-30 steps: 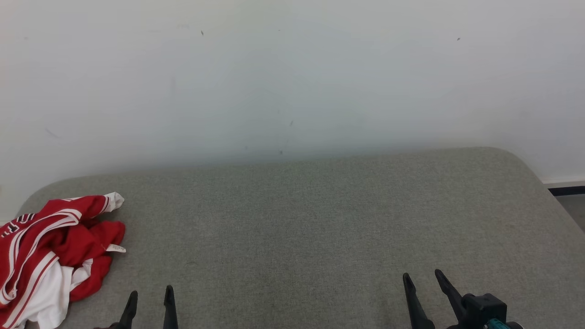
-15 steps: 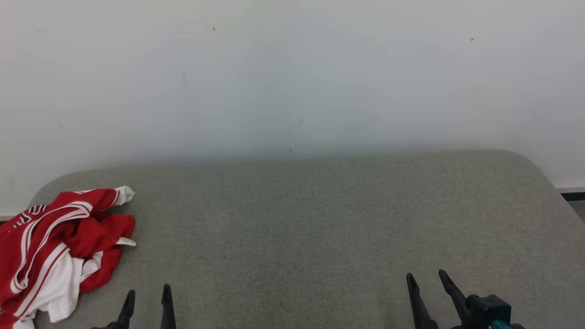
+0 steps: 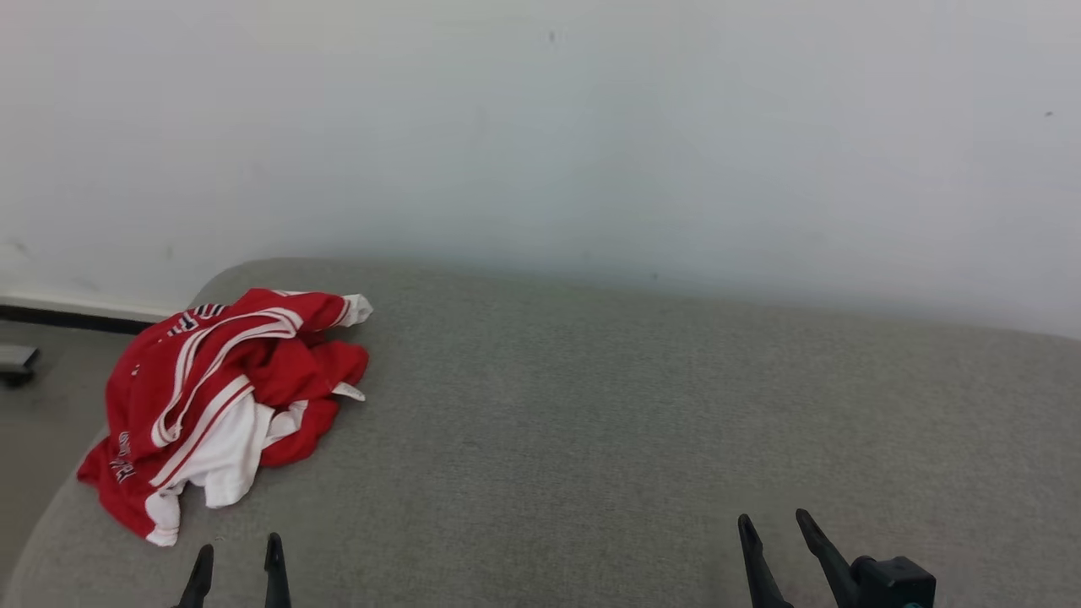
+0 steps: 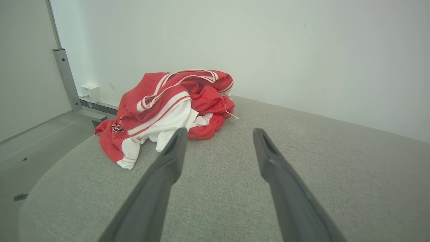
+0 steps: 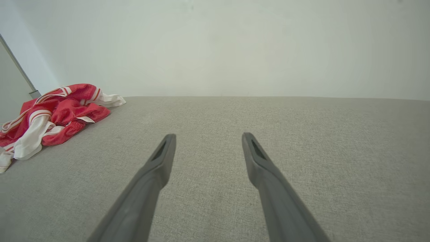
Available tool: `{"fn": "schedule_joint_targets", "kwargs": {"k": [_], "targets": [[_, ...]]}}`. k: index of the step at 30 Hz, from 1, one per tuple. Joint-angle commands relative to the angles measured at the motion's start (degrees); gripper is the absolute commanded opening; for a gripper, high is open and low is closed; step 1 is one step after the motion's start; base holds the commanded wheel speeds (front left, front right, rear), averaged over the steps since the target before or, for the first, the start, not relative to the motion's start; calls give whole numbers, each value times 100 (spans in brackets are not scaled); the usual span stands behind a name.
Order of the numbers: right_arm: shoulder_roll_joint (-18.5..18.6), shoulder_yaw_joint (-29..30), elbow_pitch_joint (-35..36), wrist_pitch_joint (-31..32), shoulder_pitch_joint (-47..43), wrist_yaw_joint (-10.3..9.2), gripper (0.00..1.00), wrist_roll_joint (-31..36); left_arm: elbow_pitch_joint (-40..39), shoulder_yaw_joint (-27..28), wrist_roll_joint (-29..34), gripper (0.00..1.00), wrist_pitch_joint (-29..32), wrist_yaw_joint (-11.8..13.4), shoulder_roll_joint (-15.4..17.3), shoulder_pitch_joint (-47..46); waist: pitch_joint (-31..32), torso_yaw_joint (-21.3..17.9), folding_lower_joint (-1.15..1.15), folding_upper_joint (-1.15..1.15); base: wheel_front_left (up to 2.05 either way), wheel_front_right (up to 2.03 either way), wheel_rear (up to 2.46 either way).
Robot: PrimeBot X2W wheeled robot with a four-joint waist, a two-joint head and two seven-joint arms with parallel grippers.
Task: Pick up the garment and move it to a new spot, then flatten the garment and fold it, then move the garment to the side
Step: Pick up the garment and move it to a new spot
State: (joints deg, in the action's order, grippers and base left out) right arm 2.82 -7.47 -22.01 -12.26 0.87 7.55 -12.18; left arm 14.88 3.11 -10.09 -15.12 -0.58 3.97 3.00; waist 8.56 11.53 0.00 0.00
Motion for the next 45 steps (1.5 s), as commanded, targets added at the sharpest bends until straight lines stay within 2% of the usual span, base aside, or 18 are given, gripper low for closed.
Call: {"fn": "schedule_joint_targets", "kwargs": {"k": [1, 6, 11, 20, 32, 41, 45], "targets": [[10, -27, -26, -48, -17, -12, 100, -66, -38, 38, 35, 100, -6, -6, 30, 94, -27, 602, 0, 0, 0, 0, 0], [9, -97, -148, -147, 28, -12, 100, -142, -99, 76, 87, 100, -6, 63, 74, 132, -17, 1158, 0, 0, 0, 0, 0], [11, -356, -207, -169, 305, -12, 100, -98, -320, 241, -14, 100, -6, 219, 47, 241, -214, 1386, 0, 0, 0, 0, 0], [13, -715, -466, -209, 725, -12, 100, -186, -743, 468, -180, 100, -6, 457, -15, 564, -361, 1521, 0, 0, 0, 0, 0], [11, -782, -669, -262, 818, -12, 100, -204, -990, 483, -229, 100, -6, 579, -47, 781, -381, 1534, 0, 0, 0, 0, 0], [11, -673, -653, -284, 709, -12, 100, -135, -932, 270, -191, 100, 204, 462, 63, 432, -475, 1598, 0, 0, 0, 0, 0], [11, -530, -559, -287, 601, -12, 100, -83, -653, 135, -261, 100, 572, 251, 244, -119, -572, 1662, 0, 0, 0, 0, 0]]}}
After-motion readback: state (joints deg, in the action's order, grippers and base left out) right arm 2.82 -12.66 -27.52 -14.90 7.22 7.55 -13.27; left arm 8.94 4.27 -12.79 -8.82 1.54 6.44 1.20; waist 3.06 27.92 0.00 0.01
